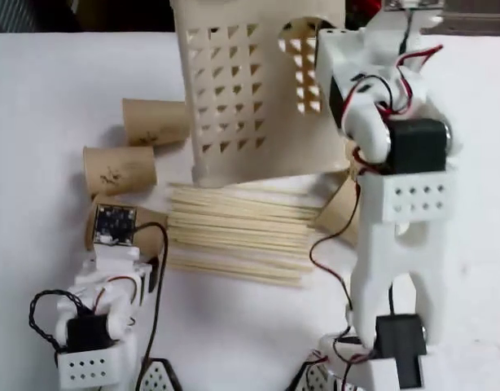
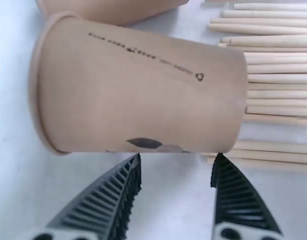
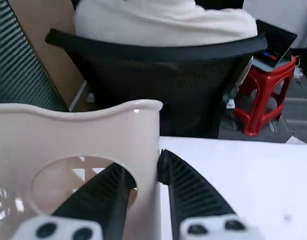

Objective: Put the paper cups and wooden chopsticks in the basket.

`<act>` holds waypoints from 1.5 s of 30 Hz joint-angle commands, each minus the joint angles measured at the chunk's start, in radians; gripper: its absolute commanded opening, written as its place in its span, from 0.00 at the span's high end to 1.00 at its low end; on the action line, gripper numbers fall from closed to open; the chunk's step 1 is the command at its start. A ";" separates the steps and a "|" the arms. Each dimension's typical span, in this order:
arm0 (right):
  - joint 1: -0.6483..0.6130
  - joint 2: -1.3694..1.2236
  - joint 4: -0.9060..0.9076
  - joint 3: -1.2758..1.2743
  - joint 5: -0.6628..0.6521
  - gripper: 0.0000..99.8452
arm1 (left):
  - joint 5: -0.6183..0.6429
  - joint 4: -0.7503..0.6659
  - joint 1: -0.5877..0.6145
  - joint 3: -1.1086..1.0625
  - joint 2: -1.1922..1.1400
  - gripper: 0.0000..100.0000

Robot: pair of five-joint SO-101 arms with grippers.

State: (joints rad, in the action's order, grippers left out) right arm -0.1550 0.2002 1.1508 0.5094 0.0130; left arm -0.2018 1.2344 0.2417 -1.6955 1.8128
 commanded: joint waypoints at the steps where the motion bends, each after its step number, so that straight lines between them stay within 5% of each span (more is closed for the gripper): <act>1: 0.008 0.182 -0.090 -0.089 0.057 0.98 | 0.000 0.006 -0.012 0.002 0.010 0.77; 11: -0.028 0.628 -0.384 -0.842 -0.109 0.99 | 0.000 0.006 -0.012 0.002 0.010 0.77; 25: -0.050 0.575 -0.418 -0.899 -0.124 0.99 | -0.011 0.023 -0.007 0.003 0.010 0.76; 34: -0.045 0.582 -0.374 -0.904 -0.124 0.98 | -0.517 -0.061 0.096 0.169 0.012 0.76; 45: -0.038 0.576 -0.371 -0.944 -0.126 0.98 | -0.580 0.081 0.136 0.600 0.007 0.74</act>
State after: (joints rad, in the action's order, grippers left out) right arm -0.2010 0.7695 0.7902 -0.4511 -0.1128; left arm -0.7741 1.3065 0.3276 -1.2582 1.8267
